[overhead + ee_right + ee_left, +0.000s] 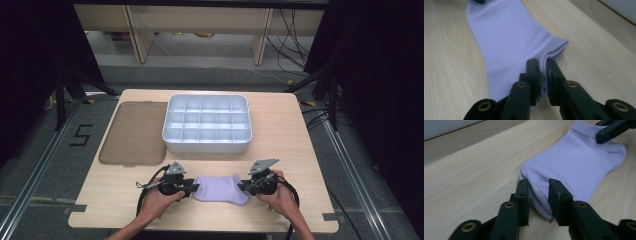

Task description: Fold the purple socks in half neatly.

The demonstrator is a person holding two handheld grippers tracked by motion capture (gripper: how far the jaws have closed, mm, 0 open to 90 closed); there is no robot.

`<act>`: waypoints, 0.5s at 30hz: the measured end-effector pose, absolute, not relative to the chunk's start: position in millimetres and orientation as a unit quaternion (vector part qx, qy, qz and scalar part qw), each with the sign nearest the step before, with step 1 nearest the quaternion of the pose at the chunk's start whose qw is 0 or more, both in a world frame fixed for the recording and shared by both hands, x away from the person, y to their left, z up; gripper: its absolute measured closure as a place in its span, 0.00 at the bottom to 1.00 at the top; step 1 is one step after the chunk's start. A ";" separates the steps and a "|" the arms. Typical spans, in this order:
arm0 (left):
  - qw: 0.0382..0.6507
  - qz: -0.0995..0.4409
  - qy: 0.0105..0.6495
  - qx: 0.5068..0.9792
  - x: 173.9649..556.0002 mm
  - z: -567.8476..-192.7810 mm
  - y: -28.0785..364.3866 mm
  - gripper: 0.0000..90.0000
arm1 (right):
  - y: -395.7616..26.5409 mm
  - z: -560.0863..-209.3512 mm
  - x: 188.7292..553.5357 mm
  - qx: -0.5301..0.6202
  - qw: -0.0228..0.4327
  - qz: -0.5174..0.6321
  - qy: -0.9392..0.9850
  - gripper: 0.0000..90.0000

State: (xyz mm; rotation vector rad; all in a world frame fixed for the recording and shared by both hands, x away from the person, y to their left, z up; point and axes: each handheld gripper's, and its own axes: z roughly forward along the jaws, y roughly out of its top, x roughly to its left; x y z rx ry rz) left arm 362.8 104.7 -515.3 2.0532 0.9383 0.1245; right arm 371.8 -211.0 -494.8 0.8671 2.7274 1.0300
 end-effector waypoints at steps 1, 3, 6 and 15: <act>0.424 0.043 0.371 0.825 364.5 -515.7 106.2 0.84 | -211.0 -495.1 372.0 0.285 0.051 0.339 0.895 0.91; 0.432 0.031 0.378 0.818 365.8 -517.2 105.2 0.92 | -210.0 -497.6 372.3 0.287 0.058 0.345 0.892 0.90; 0.438 0.030 0.374 0.817 367.0 -517.1 106.1 0.94 | -210.7 -496.7 371.4 0.301 0.048 0.334 0.892 0.82; 0.442 0.044 0.361 0.820 363.4 -507.8 106.6 0.95 | -204.4 -477.5 363.1 0.310 0.094 0.378 0.867 0.76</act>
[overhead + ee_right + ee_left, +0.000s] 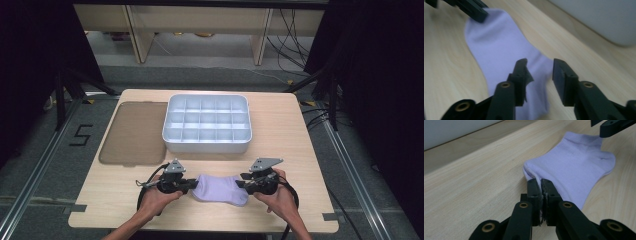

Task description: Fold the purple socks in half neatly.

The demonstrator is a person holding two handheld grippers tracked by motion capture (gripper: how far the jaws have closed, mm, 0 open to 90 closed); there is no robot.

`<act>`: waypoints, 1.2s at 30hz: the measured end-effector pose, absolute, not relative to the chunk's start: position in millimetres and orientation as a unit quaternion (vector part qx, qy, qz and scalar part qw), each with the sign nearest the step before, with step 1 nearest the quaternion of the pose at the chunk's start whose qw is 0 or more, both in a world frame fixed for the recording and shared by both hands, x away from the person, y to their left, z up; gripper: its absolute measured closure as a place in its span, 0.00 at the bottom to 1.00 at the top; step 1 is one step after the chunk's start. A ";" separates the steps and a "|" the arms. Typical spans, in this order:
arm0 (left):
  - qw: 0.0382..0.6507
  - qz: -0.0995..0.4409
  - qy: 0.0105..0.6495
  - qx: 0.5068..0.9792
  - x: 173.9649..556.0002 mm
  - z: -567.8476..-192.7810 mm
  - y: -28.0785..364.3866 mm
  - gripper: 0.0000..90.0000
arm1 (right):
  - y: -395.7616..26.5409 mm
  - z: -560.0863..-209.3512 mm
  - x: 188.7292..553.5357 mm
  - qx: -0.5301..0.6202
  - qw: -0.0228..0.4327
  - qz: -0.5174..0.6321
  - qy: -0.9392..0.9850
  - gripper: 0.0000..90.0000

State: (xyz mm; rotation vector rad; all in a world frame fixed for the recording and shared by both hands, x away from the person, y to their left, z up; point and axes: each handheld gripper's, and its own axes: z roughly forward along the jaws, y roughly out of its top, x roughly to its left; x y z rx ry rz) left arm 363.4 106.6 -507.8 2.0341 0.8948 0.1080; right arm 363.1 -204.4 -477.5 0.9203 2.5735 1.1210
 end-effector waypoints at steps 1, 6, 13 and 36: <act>0.441 0.046 0.359 0.822 363.0 -506.1 107.7 0.95 | -201.0 -474.2 360.4 0.300 0.092 0.386 0.868 0.81; 0.439 0.050 0.354 0.825 359.9 -500.1 109.0 0.95 | -171.2 -475.4 348.4 0.254 0.072 0.391 0.882 0.95; 0.441 0.056 0.345 0.827 358.4 -494.6 110.9 0.95 | -141.1 -490.4 347.1 0.220 0.045 0.355 0.907 0.98; 0.457 0.067 0.336 0.821 344.0 -471.1 127.3 0.95 | -102.3 -503.0 352.3 0.169 0.031 0.336 0.926 1.00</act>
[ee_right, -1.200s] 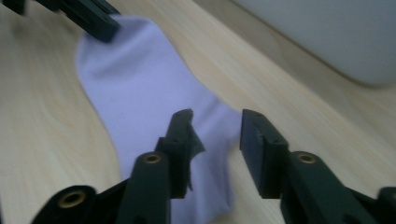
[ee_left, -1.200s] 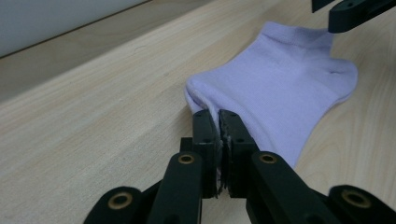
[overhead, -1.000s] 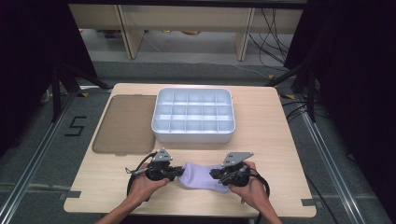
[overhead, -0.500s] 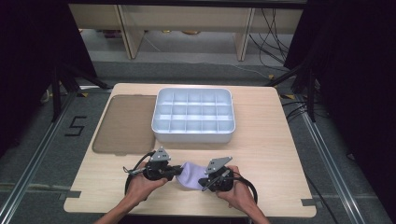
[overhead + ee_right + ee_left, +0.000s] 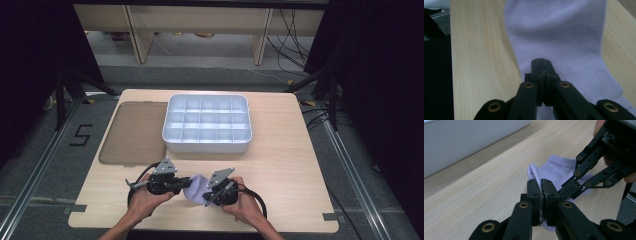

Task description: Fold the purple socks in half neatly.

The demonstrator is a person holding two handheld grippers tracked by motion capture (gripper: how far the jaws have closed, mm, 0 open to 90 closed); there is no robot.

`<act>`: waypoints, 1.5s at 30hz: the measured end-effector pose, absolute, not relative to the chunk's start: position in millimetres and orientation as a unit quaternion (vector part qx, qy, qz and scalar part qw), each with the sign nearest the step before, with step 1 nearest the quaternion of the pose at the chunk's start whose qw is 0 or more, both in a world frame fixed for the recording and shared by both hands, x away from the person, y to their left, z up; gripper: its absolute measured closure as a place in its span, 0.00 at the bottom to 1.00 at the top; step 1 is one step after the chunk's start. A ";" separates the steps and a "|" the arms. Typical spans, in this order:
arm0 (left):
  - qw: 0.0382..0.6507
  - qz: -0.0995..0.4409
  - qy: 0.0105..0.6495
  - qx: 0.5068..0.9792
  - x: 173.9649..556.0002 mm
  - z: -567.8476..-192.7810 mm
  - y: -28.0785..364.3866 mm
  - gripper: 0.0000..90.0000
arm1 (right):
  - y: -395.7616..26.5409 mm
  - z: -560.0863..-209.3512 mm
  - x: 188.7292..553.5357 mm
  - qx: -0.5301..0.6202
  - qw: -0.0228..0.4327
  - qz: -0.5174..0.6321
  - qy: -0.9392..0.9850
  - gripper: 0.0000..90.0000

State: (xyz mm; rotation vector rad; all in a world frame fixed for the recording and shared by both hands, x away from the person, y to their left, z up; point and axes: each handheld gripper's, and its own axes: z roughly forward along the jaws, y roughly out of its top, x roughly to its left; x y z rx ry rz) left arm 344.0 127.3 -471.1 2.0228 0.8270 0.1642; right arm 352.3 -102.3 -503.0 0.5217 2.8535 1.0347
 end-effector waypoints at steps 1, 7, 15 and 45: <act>0.456 0.070 0.336 0.821 342.6 -470.3 128.6 0.95 | -100.2 -504.1 352.3 0.167 0.036 0.340 0.925 1.00; 0.453 0.065 0.336 0.823 342.5 -473.4 129.9 0.95 | -108.7 -490.1 361.0 0.198 0.046 0.357 0.912 1.00; 0.446 0.069 0.321 0.832 342.5 -472.8 128.5 0.95 | -103.1 -501.8 393.5 0.236 0.074 0.331 0.911 1.00; 0.442 0.084 0.301 0.841 341.5 -448.1 128.6 0.94 | -145.1 -496.7 357.7 0.256 0.061 0.334 0.905 1.00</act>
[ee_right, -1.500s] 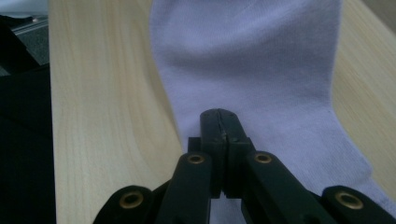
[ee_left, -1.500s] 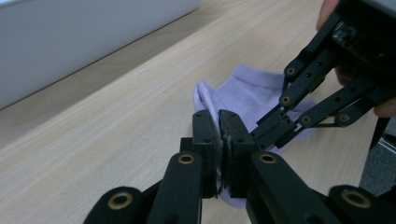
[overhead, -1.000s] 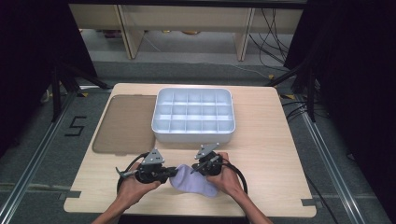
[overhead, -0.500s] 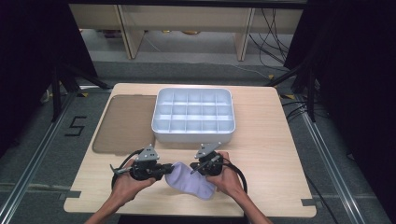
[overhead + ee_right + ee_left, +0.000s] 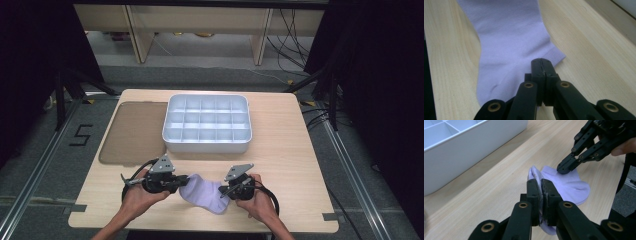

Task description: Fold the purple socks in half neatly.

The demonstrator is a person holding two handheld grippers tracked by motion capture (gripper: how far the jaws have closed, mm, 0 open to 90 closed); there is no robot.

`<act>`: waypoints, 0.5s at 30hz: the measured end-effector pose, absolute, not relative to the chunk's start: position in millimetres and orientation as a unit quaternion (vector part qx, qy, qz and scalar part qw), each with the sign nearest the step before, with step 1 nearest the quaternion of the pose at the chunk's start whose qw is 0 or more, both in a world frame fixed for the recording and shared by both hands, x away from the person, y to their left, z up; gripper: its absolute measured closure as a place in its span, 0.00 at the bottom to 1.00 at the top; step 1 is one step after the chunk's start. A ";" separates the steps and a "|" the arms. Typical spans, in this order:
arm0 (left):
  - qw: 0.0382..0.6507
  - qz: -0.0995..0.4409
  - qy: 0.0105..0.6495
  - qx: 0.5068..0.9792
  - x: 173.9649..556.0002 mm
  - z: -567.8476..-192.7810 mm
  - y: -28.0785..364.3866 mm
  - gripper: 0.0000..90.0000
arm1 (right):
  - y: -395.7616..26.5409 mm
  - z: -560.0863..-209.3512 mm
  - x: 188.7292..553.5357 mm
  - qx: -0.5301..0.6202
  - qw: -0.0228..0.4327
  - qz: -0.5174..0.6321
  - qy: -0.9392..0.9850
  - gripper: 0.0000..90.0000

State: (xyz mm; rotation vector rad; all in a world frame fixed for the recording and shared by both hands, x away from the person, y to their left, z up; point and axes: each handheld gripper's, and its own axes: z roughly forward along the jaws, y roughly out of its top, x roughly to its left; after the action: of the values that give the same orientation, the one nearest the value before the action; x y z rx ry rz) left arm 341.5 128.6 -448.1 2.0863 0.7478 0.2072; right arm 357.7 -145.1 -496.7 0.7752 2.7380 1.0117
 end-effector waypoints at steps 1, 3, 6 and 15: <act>0.442 0.084 0.301 0.841 341.5 -448.1 128.6 0.94 | -145.1 -496.7 357.7 0.256 0.061 0.334 0.905 1.00; 0.446 0.082 0.299 0.840 341.4 -446.0 124.9 0.94 | -146.4 -495.6 359.6 0.255 0.060 0.330 0.907 1.00; 0.448 0.083 0.298 0.839 341.1 -443.9 119.9 0.94 | -147.0 -496.4 360.4 0.254 0.059 0.333 0.906 1.00; 0.445 0.074 0.276 0.849 342.5 -442.7 96.6 0.94 | -148.6 -497.7 361.6 0.262 0.049 0.339 0.902 1.00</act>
State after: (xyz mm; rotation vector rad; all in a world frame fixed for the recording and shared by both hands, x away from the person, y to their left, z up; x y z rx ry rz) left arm 342.5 96.6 -442.7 2.1039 0.6850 0.1834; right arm 361.6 -148.6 -497.7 0.7978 2.7501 1.0325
